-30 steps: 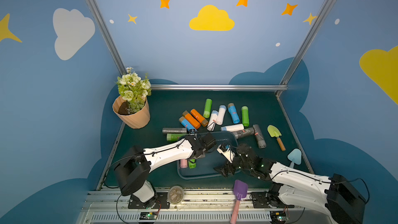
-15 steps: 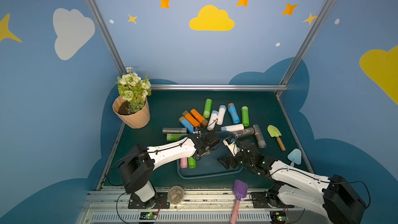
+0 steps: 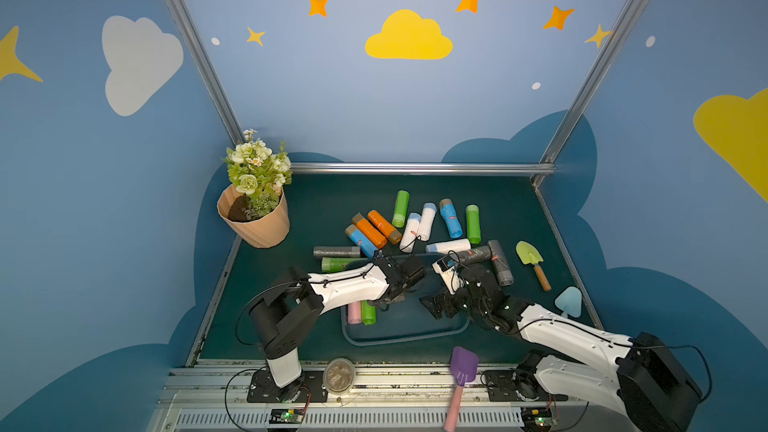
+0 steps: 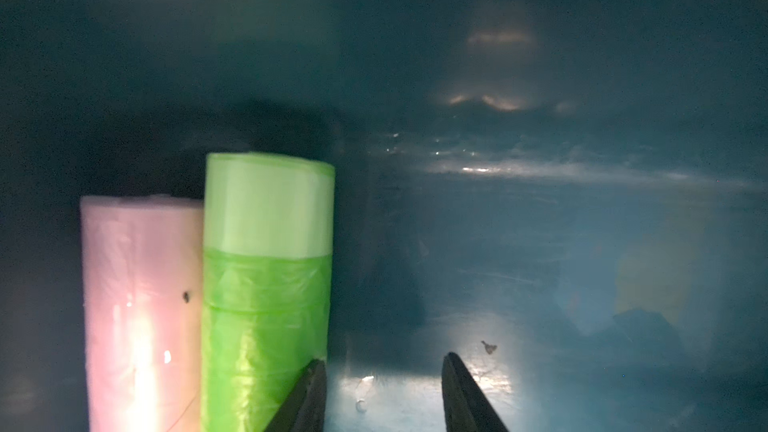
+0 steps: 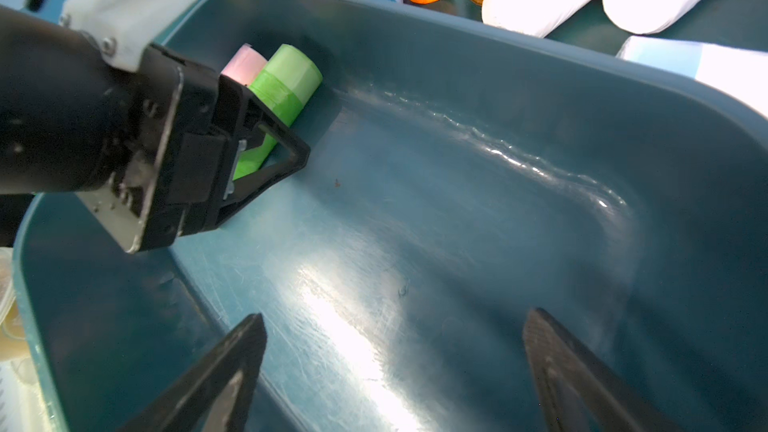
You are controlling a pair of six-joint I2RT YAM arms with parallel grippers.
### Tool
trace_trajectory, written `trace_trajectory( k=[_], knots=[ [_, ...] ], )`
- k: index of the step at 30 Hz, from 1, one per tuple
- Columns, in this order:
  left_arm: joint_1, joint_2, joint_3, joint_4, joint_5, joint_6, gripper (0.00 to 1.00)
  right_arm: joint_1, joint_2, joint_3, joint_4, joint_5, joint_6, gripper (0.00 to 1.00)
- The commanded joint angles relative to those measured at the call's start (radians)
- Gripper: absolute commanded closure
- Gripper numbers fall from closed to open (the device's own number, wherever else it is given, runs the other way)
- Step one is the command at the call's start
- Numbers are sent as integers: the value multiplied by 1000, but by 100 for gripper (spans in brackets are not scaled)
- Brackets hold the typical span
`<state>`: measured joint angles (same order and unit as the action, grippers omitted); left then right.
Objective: Put the roll of trash bags into the storage box
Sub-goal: Place the roll of trash bags in the storage box.
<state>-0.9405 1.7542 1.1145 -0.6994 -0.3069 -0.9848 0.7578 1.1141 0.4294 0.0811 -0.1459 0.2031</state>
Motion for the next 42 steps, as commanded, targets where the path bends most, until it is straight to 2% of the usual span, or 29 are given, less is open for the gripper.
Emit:
trace_trajectory(
  k=[1,10,22,36,42],
  knots=[
    [11,12,-9,-43,-20,-21,55,-12,20,9,-75,25,20,5],
    [17,-3,-27,-41,-30,-25,54,-17,23,11,-79,20,19,5],
    [9,-76,-19,0,-5,33,53,-17,-16,-5,-60,-5,7,4],
    [10,-230,4,-62,-49,55,53,-6,-128,-45,-12,-96,-39,4],
    [37,-337,-21,-101,-115,37,52,55,-195,-58,-5,-50,-86,4]
  ],
)
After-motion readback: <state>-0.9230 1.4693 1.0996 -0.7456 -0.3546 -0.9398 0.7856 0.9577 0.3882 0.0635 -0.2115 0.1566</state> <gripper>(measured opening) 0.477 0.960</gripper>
